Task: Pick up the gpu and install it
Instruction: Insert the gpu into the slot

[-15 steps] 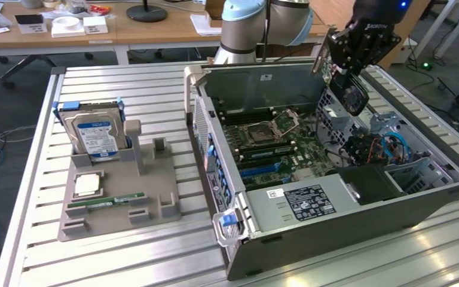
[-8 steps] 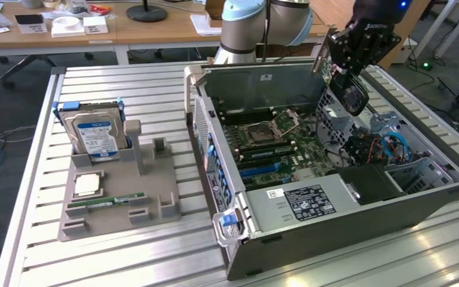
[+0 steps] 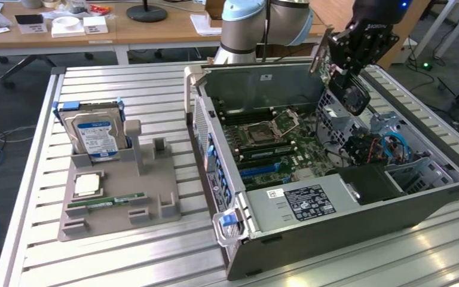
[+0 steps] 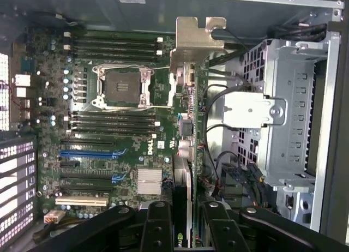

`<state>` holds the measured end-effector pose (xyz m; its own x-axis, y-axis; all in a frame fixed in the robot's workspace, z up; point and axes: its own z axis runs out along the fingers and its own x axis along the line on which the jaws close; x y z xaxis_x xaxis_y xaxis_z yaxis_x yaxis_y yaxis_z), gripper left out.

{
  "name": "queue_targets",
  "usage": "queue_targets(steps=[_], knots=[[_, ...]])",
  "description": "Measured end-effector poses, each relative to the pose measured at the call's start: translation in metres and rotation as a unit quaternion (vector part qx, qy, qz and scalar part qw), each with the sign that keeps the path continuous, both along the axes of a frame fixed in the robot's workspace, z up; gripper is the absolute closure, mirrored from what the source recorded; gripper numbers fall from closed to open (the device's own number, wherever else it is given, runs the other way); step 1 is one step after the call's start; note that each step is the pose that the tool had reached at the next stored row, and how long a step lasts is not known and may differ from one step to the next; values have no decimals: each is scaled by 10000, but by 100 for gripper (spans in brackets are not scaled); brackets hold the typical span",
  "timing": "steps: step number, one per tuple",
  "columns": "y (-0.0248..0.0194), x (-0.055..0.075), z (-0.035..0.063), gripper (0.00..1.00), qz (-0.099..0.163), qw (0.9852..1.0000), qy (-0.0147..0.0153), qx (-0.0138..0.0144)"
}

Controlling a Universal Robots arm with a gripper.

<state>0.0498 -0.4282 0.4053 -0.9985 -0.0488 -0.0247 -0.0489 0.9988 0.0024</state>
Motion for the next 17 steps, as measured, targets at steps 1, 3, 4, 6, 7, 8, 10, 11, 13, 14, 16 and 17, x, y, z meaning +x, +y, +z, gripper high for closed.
queue_targets(steps=[1,3,4,6,7,8,10,11,13,14,16,17], knots=[[0,0,-1,74,80,10000,0,0],[1,-1,-3,74,252,9997,0,-1],[0,-1,-6,74,342,9994,0,0],[1,-1,-10,74,529,9986,0,1],[0,-1,-12,74,619,9981,0,0],[0,-1,-15,74,710,9975,0,0],[0,-1,-20,74,894,9960,0,0],[0,-1,-22,74,983,9952,0,0],[0,-1,-27,74,1162,9932,0,0],[0,-1,-30,74,1251,9921,0,0],[1,0,-38,74,1430,9897,0,0],[0,-1,-42,74,1524,9883,0,0]])
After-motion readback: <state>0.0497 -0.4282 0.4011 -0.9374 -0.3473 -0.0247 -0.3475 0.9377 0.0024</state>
